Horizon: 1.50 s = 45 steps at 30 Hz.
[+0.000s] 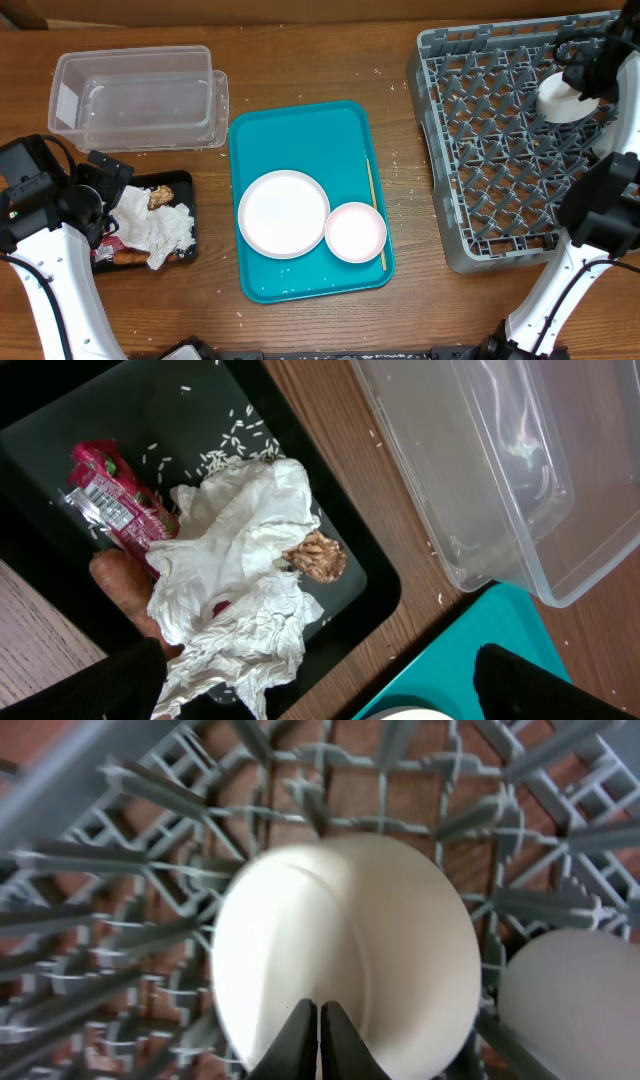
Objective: Sort waste into correct bins and load items into the dishwasher
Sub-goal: 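Lower the white bowl into the rack beside the cup and release, then move the right gripper to the pink bowl on the teal tray and grasp it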
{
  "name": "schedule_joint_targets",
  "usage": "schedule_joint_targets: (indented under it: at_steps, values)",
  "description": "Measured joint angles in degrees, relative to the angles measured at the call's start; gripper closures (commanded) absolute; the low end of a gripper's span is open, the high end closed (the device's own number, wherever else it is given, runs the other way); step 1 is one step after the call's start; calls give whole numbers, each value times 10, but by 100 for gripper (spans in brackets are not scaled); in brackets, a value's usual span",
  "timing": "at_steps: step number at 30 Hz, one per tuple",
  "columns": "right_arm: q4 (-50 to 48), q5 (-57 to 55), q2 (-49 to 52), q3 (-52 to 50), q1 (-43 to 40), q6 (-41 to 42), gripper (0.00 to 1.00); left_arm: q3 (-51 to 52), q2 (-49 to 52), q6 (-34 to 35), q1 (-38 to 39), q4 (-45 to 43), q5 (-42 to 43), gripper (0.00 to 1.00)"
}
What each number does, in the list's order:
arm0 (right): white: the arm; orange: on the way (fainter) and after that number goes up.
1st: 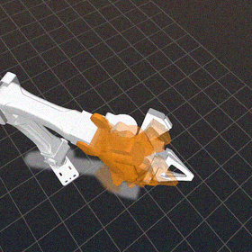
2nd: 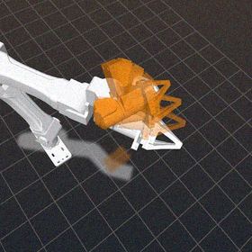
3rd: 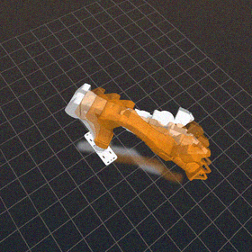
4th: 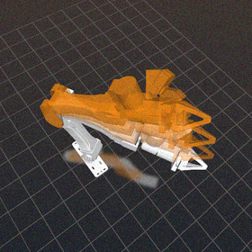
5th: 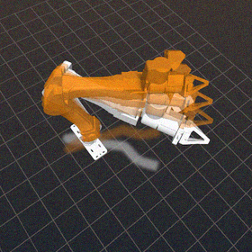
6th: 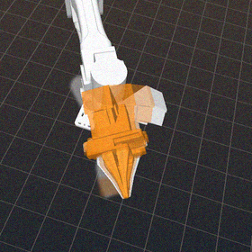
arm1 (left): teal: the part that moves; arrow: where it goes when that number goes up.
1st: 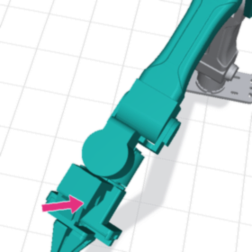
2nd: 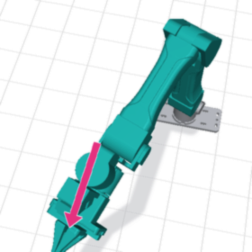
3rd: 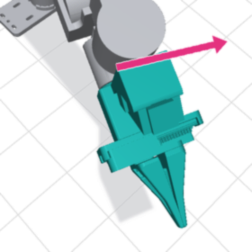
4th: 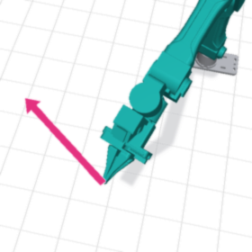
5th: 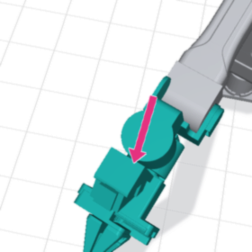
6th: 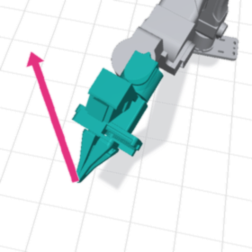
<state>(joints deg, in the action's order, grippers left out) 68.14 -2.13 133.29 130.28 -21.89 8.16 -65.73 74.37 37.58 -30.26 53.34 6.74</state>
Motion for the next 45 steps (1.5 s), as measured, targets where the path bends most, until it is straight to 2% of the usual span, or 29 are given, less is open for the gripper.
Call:
schedule_joint_targets:
  at_steps: [16, 23, 28, 32, 34, 37, 41, 45]
  values:
    - [23, -123, 0, 3, -3, 26, 95, 0, 0, 0, 0, 0, 0, 0]
    - [33, -140, -2, 3, -7, 51, 94, 0, 0, 0, 0, 0, 0, 0]
    - [31, -93, -40, 3, -3, 61, 86, 0, 0, 0, 0, 0, 0, 0]
    - [57, 18, -116, 4, 13, 64, 79, 0, 0, 0, 0, 0, 0, 0]
    - [76, 64, -148, 6, 24, 63, 72, 0, 0, 0, 0, 0, 0, 0]
    - [131, 153, -216, 17, 72, 53, 55, 0, 0, 0, 0, 0, 0, 0]
    - [203, 188, -249, 25, 151, 44, 50, 0, 0, 0, 0, 0, 0, 0]
    - [264, 175, -243, 21, 231, 42, 47, 0, 0, 0, 0, 0, 0, 0]
